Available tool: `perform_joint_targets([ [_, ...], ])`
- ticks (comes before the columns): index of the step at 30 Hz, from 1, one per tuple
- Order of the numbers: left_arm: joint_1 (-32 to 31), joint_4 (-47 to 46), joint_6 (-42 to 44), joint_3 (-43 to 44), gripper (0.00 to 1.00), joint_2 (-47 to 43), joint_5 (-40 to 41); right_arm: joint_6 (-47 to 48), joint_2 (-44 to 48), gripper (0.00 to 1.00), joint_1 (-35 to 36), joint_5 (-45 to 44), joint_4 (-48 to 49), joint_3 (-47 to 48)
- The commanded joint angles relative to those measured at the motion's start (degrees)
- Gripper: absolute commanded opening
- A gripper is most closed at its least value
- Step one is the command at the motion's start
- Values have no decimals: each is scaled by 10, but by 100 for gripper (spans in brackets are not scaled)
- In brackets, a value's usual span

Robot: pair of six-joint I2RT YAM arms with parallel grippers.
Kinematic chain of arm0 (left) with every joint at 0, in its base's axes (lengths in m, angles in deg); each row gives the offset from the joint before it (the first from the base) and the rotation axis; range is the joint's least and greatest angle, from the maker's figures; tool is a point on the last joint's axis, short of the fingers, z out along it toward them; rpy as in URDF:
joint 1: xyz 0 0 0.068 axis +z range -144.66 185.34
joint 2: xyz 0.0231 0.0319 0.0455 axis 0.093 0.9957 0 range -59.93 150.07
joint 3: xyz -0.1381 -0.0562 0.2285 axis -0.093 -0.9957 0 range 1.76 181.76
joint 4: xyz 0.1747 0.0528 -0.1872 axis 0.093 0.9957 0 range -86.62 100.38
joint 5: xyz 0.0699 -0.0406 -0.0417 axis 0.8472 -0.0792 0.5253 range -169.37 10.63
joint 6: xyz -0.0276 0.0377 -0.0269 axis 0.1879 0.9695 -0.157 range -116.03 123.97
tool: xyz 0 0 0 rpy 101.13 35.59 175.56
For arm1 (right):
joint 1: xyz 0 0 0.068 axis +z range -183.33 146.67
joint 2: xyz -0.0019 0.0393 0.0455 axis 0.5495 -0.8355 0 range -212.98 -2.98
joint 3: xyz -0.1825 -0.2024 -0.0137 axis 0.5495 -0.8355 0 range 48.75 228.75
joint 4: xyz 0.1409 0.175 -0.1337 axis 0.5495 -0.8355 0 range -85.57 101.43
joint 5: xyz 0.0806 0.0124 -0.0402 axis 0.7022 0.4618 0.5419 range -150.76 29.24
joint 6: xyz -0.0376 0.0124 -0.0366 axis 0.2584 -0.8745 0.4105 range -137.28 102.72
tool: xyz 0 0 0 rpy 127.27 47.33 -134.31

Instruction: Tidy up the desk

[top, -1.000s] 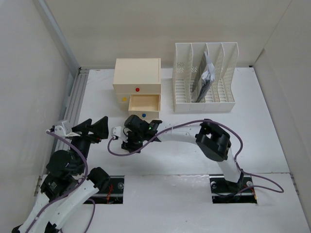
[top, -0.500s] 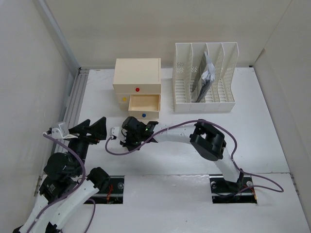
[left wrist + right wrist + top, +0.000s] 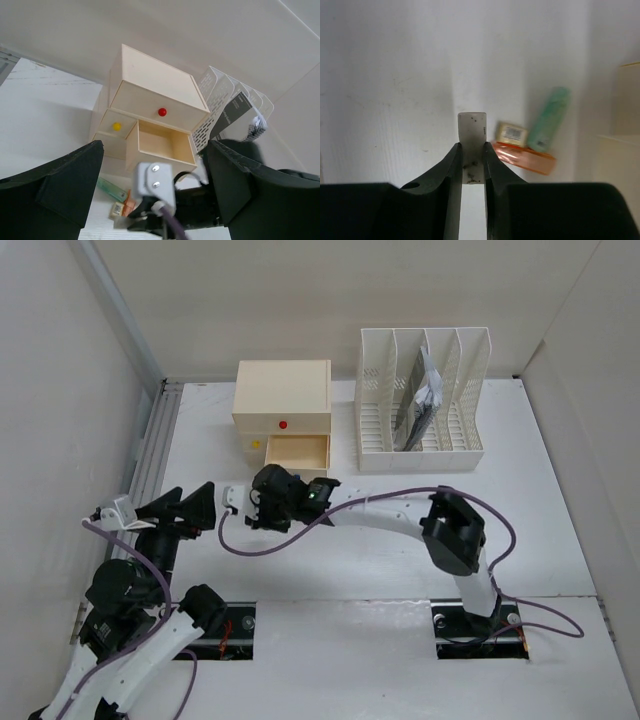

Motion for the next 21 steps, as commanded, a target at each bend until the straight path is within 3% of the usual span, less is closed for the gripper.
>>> perform_joint_targets([
  [1, 1, -15, 5, -1, 82, -12, 11, 37, 74, 0, 7, -67, 13, 38],
  [13, 1, -9, -1, -1, 82, -17, 16, 73, 84, 0, -39, -271, 36, 92],
  [21, 1, -9, -1, -1, 82, -17, 16, 73, 60, 0, -101, -303, 55, 103],
])
